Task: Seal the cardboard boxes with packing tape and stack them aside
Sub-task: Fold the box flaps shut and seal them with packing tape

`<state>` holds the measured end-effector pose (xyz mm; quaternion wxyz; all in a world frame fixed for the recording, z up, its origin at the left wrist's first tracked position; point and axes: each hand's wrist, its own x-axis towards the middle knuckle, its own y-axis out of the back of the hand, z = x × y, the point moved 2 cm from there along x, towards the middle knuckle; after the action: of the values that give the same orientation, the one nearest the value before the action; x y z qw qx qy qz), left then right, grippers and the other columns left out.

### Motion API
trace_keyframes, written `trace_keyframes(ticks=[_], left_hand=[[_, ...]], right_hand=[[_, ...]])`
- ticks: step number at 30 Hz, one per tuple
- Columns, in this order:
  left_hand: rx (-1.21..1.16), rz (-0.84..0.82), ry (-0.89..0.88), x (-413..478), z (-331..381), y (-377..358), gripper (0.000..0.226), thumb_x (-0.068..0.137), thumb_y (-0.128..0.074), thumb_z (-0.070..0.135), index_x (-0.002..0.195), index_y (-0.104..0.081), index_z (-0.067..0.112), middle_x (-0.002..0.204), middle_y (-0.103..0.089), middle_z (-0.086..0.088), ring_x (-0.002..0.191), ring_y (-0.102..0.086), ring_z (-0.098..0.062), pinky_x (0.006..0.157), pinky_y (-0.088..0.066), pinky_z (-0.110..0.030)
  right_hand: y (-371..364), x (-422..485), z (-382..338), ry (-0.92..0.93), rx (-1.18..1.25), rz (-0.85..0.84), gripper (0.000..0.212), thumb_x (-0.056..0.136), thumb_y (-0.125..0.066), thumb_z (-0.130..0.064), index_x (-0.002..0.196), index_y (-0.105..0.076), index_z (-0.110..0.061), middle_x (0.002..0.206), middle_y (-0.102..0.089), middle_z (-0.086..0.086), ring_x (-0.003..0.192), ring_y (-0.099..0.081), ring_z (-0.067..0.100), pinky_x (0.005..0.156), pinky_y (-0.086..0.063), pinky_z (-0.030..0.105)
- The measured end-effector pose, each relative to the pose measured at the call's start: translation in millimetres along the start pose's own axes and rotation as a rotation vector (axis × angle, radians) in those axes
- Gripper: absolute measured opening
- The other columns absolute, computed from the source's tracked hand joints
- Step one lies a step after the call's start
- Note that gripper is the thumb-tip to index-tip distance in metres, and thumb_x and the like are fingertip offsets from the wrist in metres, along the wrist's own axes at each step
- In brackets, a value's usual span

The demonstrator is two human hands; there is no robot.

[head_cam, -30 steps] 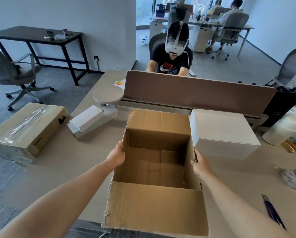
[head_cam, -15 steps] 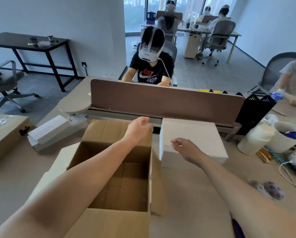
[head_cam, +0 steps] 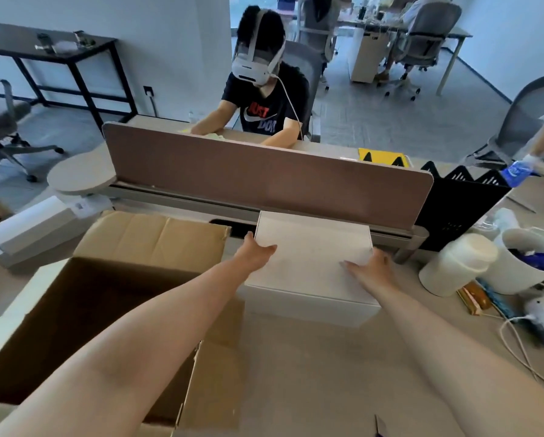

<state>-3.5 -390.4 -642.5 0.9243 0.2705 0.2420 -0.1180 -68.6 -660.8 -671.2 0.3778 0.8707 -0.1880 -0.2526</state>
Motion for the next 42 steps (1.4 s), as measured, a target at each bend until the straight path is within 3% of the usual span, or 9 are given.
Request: trace_keyframes(ticks=[4, 7, 14, 18, 24, 30, 33, 38, 42], left_hand=[[-0.019, 0.004, 0.025, 65, -33, -12, 0.104, 0.051, -0.065, 0.067, 0.138, -0.048, 0.015, 0.125, -0.064, -0.003, 0.111, -0.06, -0.024, 0.102, -0.049, -0.046], [0.044, 0.077, 0.033, 55, -26, -10, 0.076, 0.072, -0.073, 0.051, 0.135, -0.051, 0.015, 0.122, -0.065, -0.006, 0.111, -0.061, -0.029, 0.098, -0.051, -0.045], [0.121, 0.111, 0.038, 14, 0, -11, 0.062, 0.09, -0.07, 0.034, 0.139, -0.041, 0.011, 0.128, -0.06, -0.01, 0.116, -0.057, -0.031, 0.093, -0.048, -0.038], [0.052, 0.097, 0.012, 7, 13, -12, 0.057, 0.087, -0.073, 0.033, 0.134, -0.047, 0.013, 0.121, -0.062, -0.009, 0.112, -0.06, -0.03, 0.096, -0.051, -0.04], [-0.021, 0.113, -0.145, -18, 50, 13, 0.04, 0.085, -0.074, 0.028, 0.119, -0.062, 0.011, 0.11, -0.068, -0.006, 0.104, -0.065, -0.03, 0.091, -0.055, -0.043], [0.01, 0.123, -0.203, -59, 80, 67, 0.047, 0.088, -0.074, 0.029, 0.127, -0.054, 0.013, 0.118, -0.062, -0.004, 0.108, -0.061, -0.028, 0.084, -0.052, -0.038], [0.015, 0.1, -0.239, -81, 82, 102, 0.04, 0.087, -0.075, 0.03, 0.12, -0.06, 0.013, 0.116, -0.066, -0.007, 0.105, -0.064, -0.028, 0.092, -0.055, -0.044], [0.04, 0.147, -0.294, -117, 66, 170, 0.028, 0.084, -0.077, 0.036, 0.101, -0.064, 0.017, 0.1, -0.07, -0.004, 0.091, -0.069, -0.026, 0.083, -0.06, -0.044], [0.033, 0.163, -0.296, -135, 28, 225, 0.031, 0.082, -0.08, 0.036, 0.102, -0.068, 0.016, 0.099, -0.071, -0.004, 0.087, -0.071, -0.025, 0.081, -0.06, -0.042]], right_hand=[[-27, 62, 51, -0.113, 0.222, -0.154, 0.119, 0.031, -0.086, -0.075, 0.124, -0.053, -0.009, 0.12, -0.065, 0.002, 0.104, -0.065, 0.019, 0.093, -0.052, 0.035], [-37, 83, 70, -0.115, 0.263, -0.167, 0.128, 0.012, -0.077, -0.085, 0.116, -0.06, -0.012, 0.108, -0.07, -0.001, 0.094, -0.068, 0.017, 0.086, -0.056, 0.035], [-13, 43, 49, -0.163, 0.332, -0.134, 0.119, 0.013, -0.084, -0.075, 0.113, -0.06, -0.015, 0.105, -0.071, -0.001, 0.092, -0.069, 0.02, 0.086, -0.057, 0.042], [18, 13, 26, -0.133, 0.349, -0.061, 0.084, 0.036, -0.087, -0.058, 0.107, -0.066, -0.017, 0.104, -0.072, 0.0, 0.095, -0.069, 0.023, 0.091, -0.054, 0.044], [78, -22, -25, -0.09, 0.279, 0.088, 0.064, 0.061, -0.086, -0.049, 0.111, -0.067, -0.016, 0.106, -0.069, -0.001, 0.1, -0.065, 0.026, 0.093, -0.052, 0.042], [104, -61, -70, -0.079, 0.24, 0.18, 0.076, 0.054, -0.085, -0.056, 0.113, -0.066, -0.01, 0.11, -0.067, 0.006, 0.101, -0.062, 0.031, 0.091, -0.052, 0.042], [108, -82, -95, -0.079, 0.232, 0.201, 0.086, 0.049, -0.084, -0.059, 0.115, -0.063, -0.008, 0.114, -0.065, 0.008, 0.109, -0.058, 0.033, 0.094, -0.049, 0.043], [87, -125, -135, -0.059, 0.268, 0.188, 0.083, 0.055, -0.085, -0.055, 0.118, -0.062, -0.006, 0.117, -0.064, 0.007, 0.107, -0.061, 0.031, 0.094, -0.049, 0.041], [46, -166, -168, -0.017, 0.284, 0.154, 0.088, 0.04, -0.081, -0.064, 0.108, -0.068, -0.01, 0.108, -0.069, 0.004, 0.096, -0.065, 0.028, 0.088, -0.051, 0.04]])
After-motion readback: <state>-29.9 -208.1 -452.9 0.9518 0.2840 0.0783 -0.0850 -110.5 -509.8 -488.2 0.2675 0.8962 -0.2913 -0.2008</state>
